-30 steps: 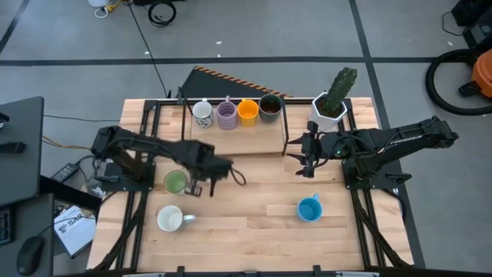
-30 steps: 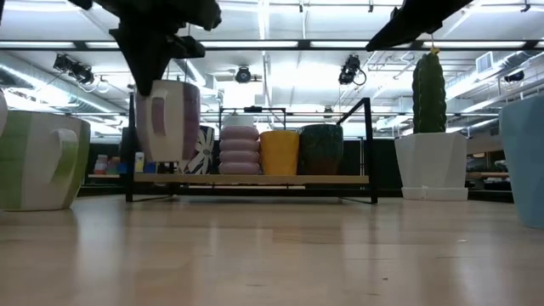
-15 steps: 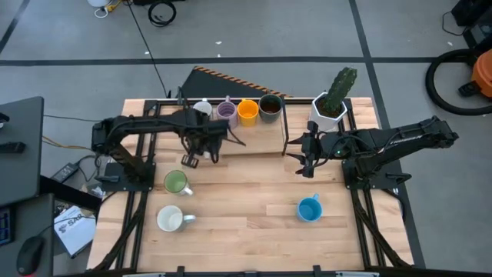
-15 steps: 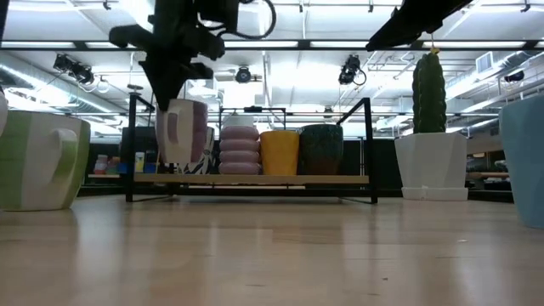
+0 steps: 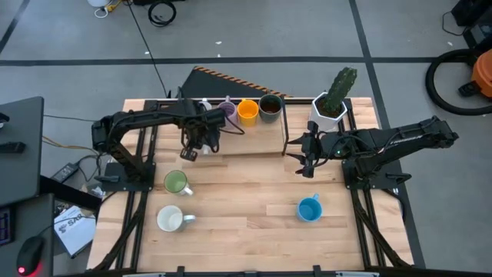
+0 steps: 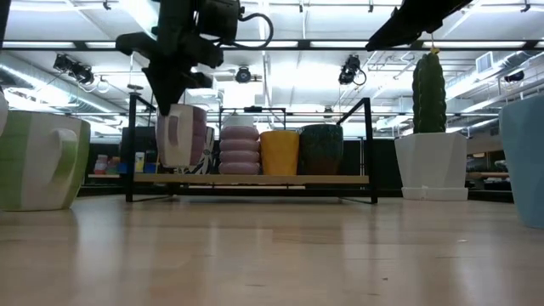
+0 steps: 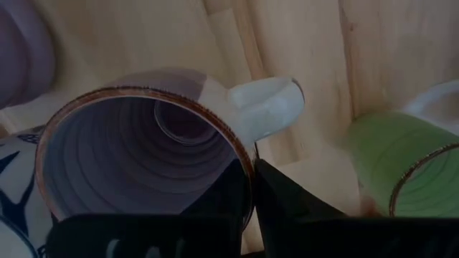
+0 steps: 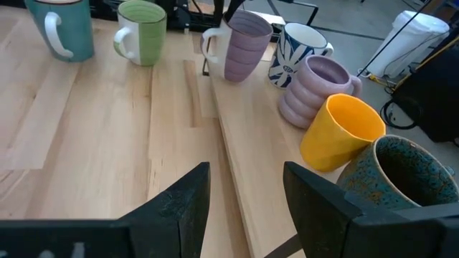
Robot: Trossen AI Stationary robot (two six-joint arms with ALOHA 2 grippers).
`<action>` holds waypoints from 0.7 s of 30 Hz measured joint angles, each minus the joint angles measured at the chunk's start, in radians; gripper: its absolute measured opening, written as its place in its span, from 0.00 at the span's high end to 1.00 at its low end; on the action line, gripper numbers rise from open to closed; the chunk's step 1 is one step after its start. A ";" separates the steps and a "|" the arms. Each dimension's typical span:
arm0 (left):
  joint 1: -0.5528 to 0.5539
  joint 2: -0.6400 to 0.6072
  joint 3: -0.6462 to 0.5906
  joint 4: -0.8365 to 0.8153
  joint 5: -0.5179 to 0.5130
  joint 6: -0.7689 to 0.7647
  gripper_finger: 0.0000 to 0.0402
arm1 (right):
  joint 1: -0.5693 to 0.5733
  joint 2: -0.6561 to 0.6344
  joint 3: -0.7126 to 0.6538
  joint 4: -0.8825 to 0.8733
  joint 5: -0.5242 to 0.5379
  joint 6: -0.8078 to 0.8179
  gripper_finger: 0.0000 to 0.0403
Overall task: Place coffee mugs
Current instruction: Put the purple and white mug on the shelf
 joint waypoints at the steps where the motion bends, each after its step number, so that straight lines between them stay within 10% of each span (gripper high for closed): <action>1: 0.003 0.000 0.000 0.000 0.000 -0.001 0.92 | 0.000 0.000 0.000 0.000 0.000 0.000 0.55; 21: 0.007 0.010 0.000 0.059 0.008 -0.056 0.92 | 0.000 0.000 0.000 0.007 0.000 -0.005 0.55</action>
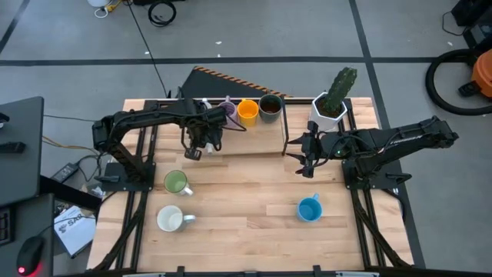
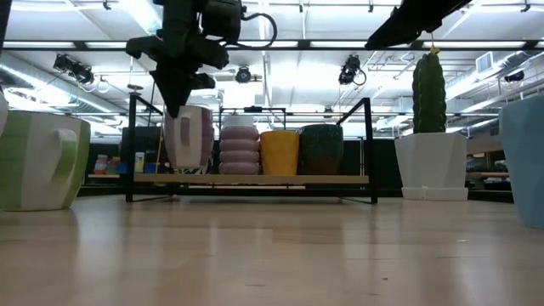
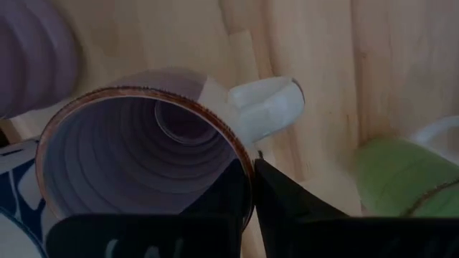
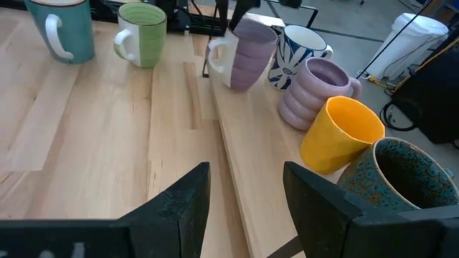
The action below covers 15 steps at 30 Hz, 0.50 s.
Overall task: Place coffee mugs
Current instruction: Put the purple and white mug on the shelf
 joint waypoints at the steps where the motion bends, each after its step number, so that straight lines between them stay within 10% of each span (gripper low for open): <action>1: 0.000 0.006 0.000 0.004 -0.002 0.000 0.92 | 0.000 0.000 0.000 0.000 0.000 0.000 0.55; 15: 0.005 0.032 0.000 -0.013 -0.012 0.001 0.90 | 0.001 0.000 0.000 0.000 0.000 -0.003 0.55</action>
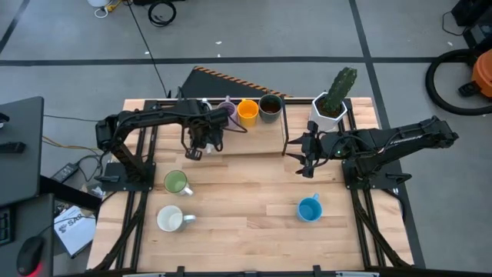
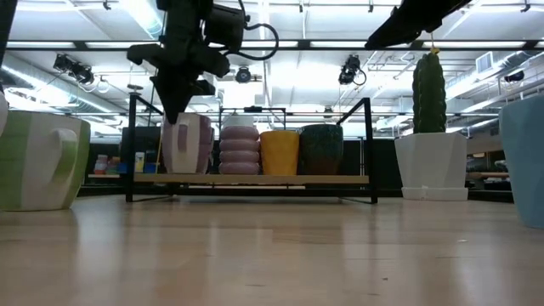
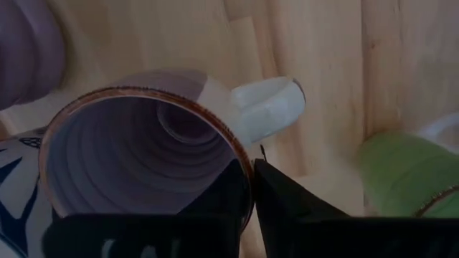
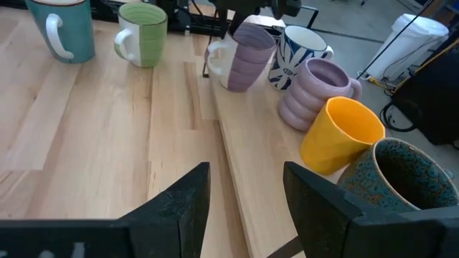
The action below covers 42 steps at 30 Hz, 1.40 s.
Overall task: Place coffee mugs
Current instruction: Put the purple and white mug on the shelf
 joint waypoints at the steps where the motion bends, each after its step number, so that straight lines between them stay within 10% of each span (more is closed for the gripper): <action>1: 0.000 0.000 0.000 -0.004 0.000 0.000 0.89 | 0.000 0.000 0.000 -0.001 0.000 0.000 0.55; 14: -0.013 -0.002 0.030 -0.087 -0.089 -0.058 0.63 | 0.000 0.000 0.000 -0.001 0.000 0.000 0.55; 42: -0.153 0.150 0.158 0.026 -0.318 -0.237 0.62 | 0.000 0.000 0.000 0.006 0.000 0.003 0.55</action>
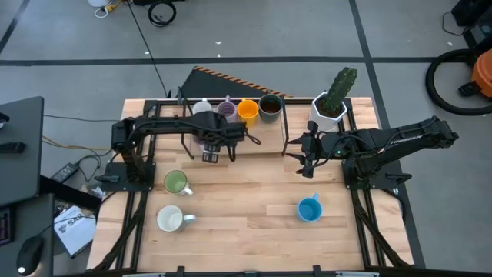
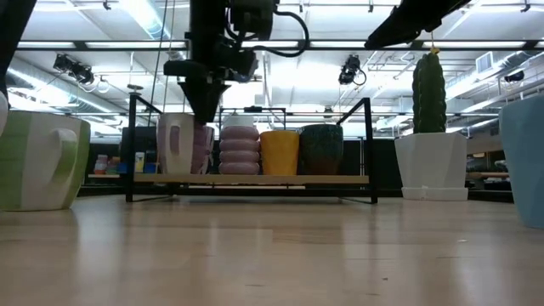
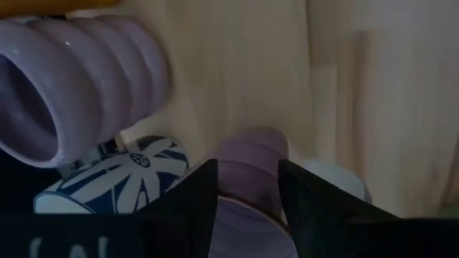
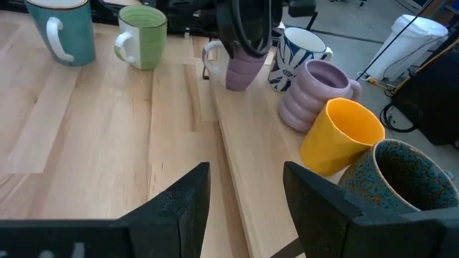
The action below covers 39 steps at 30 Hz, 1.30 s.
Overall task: Place coffee mugs
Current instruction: Put the purple and white mug on the shelf, then put the blue mug on the shelf
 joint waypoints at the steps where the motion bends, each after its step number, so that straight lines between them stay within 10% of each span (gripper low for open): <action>1: 0.001 0.000 0.000 -0.006 0.003 0.001 0.62 | 0.000 0.000 0.000 0.000 0.000 0.000 0.55; 13: -0.046 0.000 0.094 -0.010 0.034 -0.064 0.62 | 0.000 0.000 0.000 -0.002 0.000 -0.004 0.55; 20: -0.139 -0.001 0.151 -0.038 0.326 -0.269 0.62 | 0.000 0.000 0.000 -0.061 -0.005 0.039 0.55; 39: -0.206 -0.015 -0.113 0.429 0.216 -0.130 0.62 | 0.078 0.326 0.190 -0.454 -0.250 0.089 0.55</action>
